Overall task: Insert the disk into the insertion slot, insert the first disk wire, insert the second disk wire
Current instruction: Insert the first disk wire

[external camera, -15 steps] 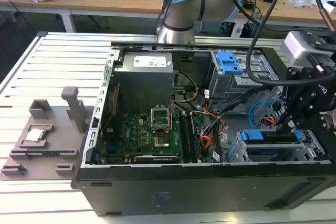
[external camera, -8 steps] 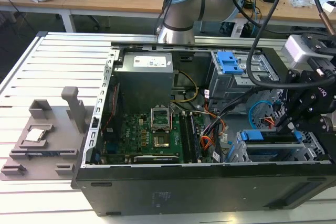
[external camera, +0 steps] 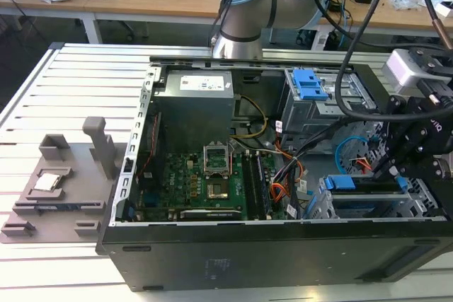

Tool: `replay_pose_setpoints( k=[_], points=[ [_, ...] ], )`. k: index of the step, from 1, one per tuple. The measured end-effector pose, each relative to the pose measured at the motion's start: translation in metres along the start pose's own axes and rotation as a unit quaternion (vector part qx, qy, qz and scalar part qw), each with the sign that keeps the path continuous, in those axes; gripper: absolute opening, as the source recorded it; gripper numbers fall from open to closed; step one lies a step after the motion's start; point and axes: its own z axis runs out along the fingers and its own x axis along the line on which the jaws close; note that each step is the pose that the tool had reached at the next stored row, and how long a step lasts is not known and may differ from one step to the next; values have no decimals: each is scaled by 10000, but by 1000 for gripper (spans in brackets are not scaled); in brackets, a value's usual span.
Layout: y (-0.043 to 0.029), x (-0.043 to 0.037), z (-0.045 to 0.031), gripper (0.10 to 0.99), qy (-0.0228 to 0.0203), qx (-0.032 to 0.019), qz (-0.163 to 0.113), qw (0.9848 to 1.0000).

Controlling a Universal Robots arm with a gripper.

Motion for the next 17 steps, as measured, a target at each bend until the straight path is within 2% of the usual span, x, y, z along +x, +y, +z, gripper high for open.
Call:
replay_pose_setpoints(
  k=[2, 3, 6, 7, 9, 12, 17],
  points=[
    [-1, 0, 0, 173, 1, -1, -1, 10000],
    [-1, 0, 0, 235, 1, -1, 0, 10000],
    [1, 0, -20, 235, 3, -1, 1, 10000],
    [4, -1, -52, 235, 1, -1, 1, 10000],
    [17, -5, -191, 235, 2, -1, 0, 10000],
    [22, -7, -243, 235, 2, -1, 0, 10000],
    [26, -16, -282, 235, 1, -1, 0, 10000]
  ],
)
